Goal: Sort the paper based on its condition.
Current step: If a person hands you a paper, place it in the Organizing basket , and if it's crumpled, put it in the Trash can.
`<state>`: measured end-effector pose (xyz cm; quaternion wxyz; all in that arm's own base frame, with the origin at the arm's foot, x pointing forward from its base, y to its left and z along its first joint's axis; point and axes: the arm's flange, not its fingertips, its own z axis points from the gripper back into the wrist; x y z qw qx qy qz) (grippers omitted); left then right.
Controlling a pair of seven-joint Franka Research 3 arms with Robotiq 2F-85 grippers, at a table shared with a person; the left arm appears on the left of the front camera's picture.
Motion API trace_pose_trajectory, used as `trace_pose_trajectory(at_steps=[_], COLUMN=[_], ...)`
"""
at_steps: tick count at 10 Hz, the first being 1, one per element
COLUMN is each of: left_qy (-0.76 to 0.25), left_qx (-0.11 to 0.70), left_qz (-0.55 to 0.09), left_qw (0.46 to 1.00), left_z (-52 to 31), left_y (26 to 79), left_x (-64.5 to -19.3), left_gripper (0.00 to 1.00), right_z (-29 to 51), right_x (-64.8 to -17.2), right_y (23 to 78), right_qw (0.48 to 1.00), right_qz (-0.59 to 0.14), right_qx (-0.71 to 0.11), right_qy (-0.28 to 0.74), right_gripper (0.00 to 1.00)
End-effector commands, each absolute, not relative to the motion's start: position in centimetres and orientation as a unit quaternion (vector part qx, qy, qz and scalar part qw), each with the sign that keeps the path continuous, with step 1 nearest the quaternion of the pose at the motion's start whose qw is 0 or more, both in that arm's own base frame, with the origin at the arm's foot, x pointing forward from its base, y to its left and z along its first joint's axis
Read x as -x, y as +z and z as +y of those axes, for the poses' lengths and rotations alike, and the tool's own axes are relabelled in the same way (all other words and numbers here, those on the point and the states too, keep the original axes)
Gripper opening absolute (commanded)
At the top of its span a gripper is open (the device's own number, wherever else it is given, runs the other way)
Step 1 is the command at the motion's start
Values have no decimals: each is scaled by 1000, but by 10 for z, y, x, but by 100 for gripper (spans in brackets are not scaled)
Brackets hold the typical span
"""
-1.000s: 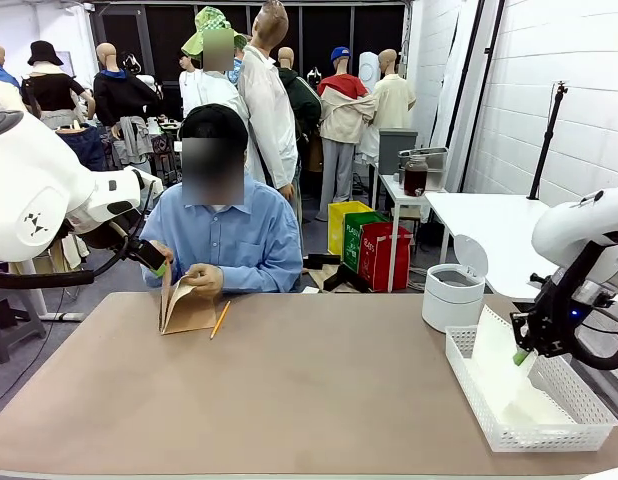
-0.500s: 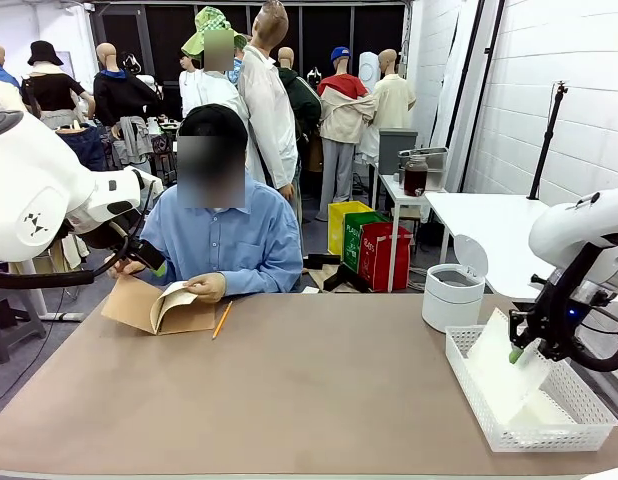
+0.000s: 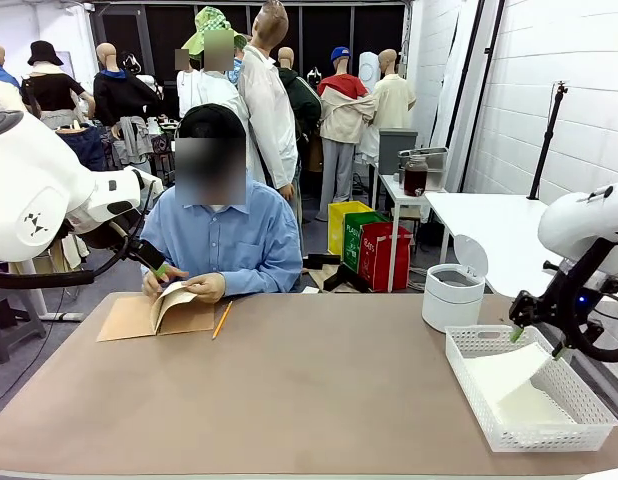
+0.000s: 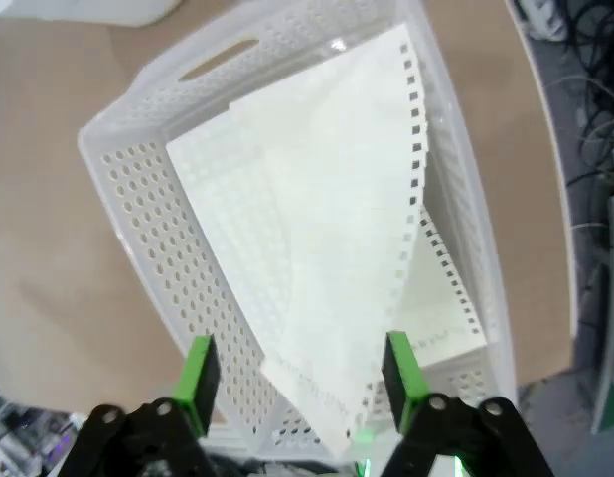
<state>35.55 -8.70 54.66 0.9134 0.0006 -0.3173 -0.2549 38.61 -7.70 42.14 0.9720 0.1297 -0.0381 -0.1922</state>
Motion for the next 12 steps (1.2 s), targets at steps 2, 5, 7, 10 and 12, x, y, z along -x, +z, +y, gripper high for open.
trace_pose_trajectory(at_steps=[2, 5, 7, 10, 12], left_qy=[-254, -254, -254, -254, -254], left_qx=[0, 0, 0, 0, 0], left_qz=[-318, -318, -318, -318, -318], left_qw=[914, 914, 914, 914, 914], left_z=[-86, -86, -86, -86, -86], left_y=[547, 547, 547, 547, 547], left_x=[-356, -356, -356, -356, -356], left_gripper=[100, 100, 100, 100, 100], right_z=[-73, -69, -71, -71, -71], right_x=[-382, -384, -384, -384, -384], right_y=[456, 479, 478, 478, 478], right_qw=[971, 968, 970, 970, 970], right_qz=[-72, -104, -99, -99, -99], right_qx=[-93, -70, -91, -91, -91], right_qy=[-209, -217, -201, -201, -201], right_gripper=[100, 100, 100, 100, 100])
